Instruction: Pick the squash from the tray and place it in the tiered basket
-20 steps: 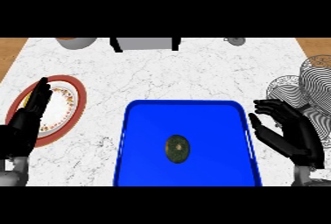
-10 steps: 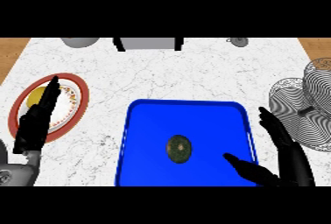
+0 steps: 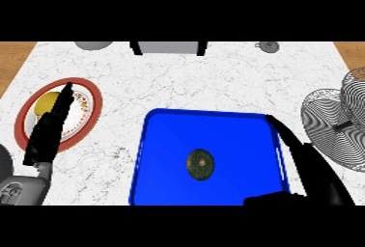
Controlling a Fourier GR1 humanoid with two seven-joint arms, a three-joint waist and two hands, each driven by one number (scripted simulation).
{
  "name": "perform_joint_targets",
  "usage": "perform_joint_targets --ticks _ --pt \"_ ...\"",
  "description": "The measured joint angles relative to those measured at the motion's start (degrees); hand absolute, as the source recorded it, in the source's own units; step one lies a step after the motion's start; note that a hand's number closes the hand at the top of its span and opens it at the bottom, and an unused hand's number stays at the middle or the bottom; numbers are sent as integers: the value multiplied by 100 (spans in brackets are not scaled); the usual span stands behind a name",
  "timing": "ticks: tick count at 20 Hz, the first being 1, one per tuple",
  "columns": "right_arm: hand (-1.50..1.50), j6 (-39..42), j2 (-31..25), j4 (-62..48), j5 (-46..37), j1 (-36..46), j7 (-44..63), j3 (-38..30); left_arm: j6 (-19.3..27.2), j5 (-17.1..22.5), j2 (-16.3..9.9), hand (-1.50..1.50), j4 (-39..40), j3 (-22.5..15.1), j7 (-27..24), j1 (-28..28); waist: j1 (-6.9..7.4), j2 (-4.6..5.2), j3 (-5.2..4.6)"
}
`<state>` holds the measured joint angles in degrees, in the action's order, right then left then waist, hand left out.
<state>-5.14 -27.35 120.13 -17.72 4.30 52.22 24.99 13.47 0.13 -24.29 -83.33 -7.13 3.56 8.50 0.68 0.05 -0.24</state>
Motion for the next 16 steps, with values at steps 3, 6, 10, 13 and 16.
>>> perform_joint_targets --ticks 3,6,10,13,16 --pt "-150 261 362 -181 -158 742 763 193 -15 -49 73 0 159 22 -22 121 5 2 5" --pt "-150 398 718 -517 -261 1233 1124 321 -64 -49 52 0 91 81 -48 51 22 -3 8" --pt "-150 529 1104 -1204 -186 1582 1228 364 -86 -65 106 0 177 137 -44 123 9 3 13" --pt "-150 642 1284 -1441 -194 1672 1360 460 -140 -45 68 0 110 204 -10 63 -1 -5 15" --pt "-150 746 1442 -1625 -282 1738 1469 577 -166 -68 96 0 126 227 -4 83 -28 -8 17"
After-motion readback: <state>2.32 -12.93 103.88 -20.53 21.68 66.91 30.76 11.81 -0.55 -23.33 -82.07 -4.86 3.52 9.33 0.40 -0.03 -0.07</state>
